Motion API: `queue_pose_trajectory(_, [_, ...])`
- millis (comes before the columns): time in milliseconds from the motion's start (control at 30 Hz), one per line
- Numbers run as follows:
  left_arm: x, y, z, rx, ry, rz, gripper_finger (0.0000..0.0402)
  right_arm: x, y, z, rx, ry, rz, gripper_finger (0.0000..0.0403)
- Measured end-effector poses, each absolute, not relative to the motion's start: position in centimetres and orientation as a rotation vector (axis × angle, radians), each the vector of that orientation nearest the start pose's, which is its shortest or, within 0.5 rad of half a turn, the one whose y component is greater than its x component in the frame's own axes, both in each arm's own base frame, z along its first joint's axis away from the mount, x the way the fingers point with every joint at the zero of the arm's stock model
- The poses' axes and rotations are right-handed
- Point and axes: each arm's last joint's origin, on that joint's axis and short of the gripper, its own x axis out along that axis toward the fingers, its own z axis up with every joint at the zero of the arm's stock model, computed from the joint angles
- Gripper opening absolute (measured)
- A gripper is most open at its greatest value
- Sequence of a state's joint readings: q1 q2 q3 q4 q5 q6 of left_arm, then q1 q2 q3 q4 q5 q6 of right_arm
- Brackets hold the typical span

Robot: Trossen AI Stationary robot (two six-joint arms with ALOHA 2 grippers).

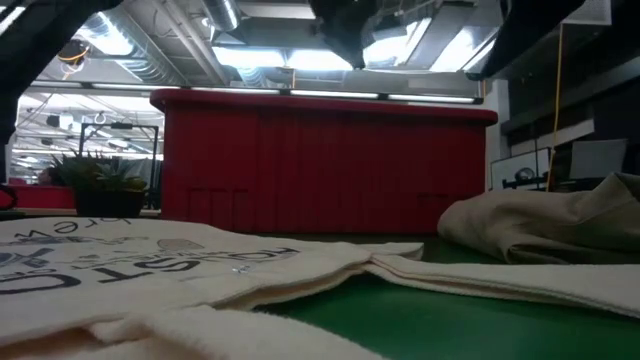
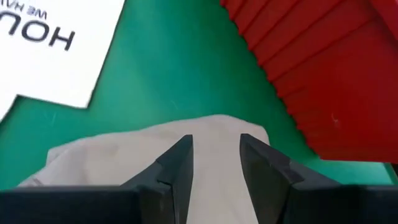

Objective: Fold Laundry from Bin
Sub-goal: Fold the light blue pants

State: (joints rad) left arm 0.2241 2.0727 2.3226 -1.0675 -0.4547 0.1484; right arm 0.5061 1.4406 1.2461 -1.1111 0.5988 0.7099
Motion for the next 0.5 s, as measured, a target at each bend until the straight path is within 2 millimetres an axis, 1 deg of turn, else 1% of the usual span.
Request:
queue_pose_trajectory(100, [41.7, 12.2, 38.6, 0.214, 0.872, 0.61, 0.0112, 24.0, 10.8, 28.8, -0.031, 1.014, -0.436, 0.0133])
queue_pose_trajectory(233, [41.4, 13.4, 38.6, 0.2, 0.864, 0.639, 0.0112, 24.2, 10.4, 28.8, -0.022, 1.031, -0.431, 0.0133])
queue_pose_trajectory(333, [41.4, 13.7, 38.7, 0.194, 0.852, 0.649, 0.0112, 24.3, 10.2, 28.8, -0.027, 1.028, -0.438, 0.0133])
queue_pose_trajectory(500, [41.4, 13.6, 38.7, 0.194, 0.851, 0.647, 0.0112, 24.3, 10.2, 28.8, -0.038, 1.03, -0.432, 0.0133])
